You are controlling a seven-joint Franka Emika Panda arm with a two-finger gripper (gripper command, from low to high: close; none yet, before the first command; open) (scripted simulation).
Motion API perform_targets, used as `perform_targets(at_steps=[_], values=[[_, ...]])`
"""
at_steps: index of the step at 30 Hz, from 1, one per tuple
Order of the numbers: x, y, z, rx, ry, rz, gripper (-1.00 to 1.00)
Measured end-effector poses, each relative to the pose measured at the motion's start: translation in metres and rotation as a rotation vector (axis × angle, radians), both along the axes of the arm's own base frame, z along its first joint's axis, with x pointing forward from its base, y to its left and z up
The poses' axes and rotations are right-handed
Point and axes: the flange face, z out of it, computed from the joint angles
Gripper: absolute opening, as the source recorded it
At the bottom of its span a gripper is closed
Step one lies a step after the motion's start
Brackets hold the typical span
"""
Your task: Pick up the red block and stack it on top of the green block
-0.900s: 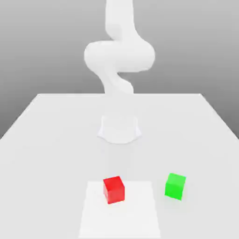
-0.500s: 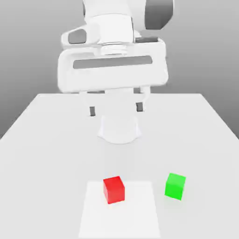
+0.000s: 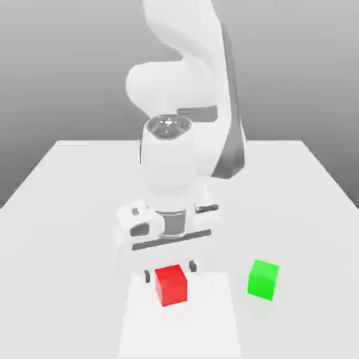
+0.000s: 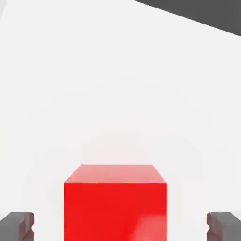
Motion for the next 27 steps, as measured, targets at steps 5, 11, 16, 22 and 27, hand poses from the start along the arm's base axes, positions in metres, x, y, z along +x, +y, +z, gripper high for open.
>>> perform_targets(at_steps=[5,11,16,22,27], values=[[-0.002,0.000,-0.012,0.001,0.003,-0.002,-1.00],[0.000,0.000,0.000,0.000,0.000,0.000,-1.00],[0.001,0.000,0.032,0.000,-0.001,0.000,-1.00],[-0.002,0.038,0.059,0.004,0.005,0.209,-1.00],[-0.008,0.102,0.073,0.005,0.007,0.626,-1.00]])
